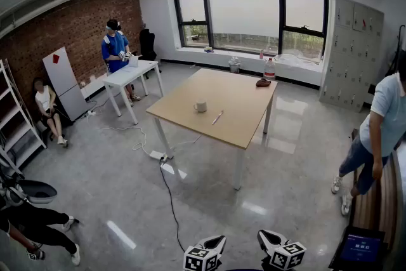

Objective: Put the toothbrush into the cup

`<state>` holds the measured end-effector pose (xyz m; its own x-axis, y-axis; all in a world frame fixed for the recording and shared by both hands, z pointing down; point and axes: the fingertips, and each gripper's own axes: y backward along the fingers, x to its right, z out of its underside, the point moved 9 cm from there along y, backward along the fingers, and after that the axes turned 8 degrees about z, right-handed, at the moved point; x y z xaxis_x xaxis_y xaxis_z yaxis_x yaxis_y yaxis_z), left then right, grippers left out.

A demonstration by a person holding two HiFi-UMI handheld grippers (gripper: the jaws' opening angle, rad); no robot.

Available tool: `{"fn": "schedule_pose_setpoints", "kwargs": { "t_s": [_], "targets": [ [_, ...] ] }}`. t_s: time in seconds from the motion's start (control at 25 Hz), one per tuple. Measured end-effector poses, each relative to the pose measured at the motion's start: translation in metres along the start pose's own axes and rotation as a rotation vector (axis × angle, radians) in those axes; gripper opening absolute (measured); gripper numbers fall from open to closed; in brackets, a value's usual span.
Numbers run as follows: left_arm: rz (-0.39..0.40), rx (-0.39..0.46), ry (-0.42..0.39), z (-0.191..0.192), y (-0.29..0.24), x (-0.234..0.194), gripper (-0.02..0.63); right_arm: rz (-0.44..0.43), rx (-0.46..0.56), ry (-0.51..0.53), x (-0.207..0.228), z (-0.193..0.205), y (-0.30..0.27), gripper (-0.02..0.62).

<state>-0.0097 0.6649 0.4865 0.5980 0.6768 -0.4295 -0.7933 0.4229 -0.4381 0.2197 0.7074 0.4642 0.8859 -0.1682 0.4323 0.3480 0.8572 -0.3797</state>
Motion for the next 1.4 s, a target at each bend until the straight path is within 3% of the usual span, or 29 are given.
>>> {"fn": "schedule_pose_setpoints", "kwargs": {
  "t_s": [0.2, 0.4, 0.6, 0.84, 1.4],
  "targets": [
    [0.008, -0.016, -0.007, 0.011, -0.013, 0.011, 0.005, -0.001, -0.004, -0.032, 0.018, 0.01, 0.003, 0.012],
    [-0.042, -0.014, 0.01, 0.008, -0.012, 0.012, 0.005, -0.026, -0.026, -0.047, 0.025, 0.008, 0.0, 0.012],
    [-0.034, -0.021, 0.02, -0.002, -0.025, 0.0, 0.005, -0.028, -0.035, -0.048, 0.031, -0.005, -0.02, 0.012],
    [-0.029, -0.002, 0.024, -0.026, -0.032, -0.041, 0.005, -0.007, -0.032, -0.05, 0.029, -0.02, -0.063, 0.012],
    [-0.035, 0.034, 0.073, -0.105, -0.015, -0.163, 0.005, 0.03, -0.047, -0.021, -0.023, -0.071, -0.193, 0.012]
  ]
}}
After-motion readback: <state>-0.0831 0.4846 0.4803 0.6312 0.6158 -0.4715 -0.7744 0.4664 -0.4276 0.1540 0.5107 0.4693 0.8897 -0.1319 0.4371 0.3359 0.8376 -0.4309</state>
